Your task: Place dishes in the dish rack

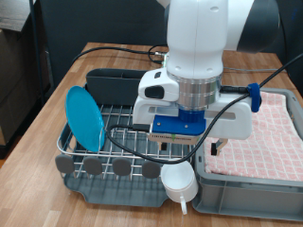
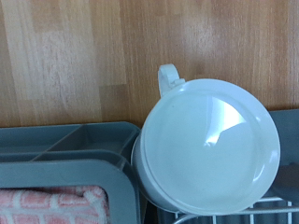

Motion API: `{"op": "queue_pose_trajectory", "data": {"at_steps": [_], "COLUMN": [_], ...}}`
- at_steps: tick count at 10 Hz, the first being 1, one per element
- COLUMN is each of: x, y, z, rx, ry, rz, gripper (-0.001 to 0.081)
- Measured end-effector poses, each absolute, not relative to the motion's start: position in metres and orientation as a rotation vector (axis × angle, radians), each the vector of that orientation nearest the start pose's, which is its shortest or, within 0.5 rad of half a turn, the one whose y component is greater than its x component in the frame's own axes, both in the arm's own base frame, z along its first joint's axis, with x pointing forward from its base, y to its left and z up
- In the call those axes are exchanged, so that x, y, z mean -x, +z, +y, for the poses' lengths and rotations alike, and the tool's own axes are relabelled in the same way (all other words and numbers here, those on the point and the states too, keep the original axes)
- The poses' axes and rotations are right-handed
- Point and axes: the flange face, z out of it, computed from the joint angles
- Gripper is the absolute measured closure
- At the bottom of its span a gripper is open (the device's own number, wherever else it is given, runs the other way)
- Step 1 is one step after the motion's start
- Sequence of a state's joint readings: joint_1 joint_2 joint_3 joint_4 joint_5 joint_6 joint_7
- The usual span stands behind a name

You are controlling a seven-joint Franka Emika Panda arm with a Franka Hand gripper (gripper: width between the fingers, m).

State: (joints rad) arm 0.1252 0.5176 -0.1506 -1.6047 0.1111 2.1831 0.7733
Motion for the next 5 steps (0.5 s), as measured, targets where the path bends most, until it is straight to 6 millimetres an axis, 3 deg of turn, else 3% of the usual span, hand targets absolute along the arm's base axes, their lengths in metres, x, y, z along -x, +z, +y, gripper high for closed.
{"op": "queue_pose_trajectory", "data": {"at_steps": [5], "x": [-0.686], "y": [0.393], "z": [0.011], "rx": [2.842], "ry": [-0.096], "rz": [1.268], "gripper": [0.0003]}}
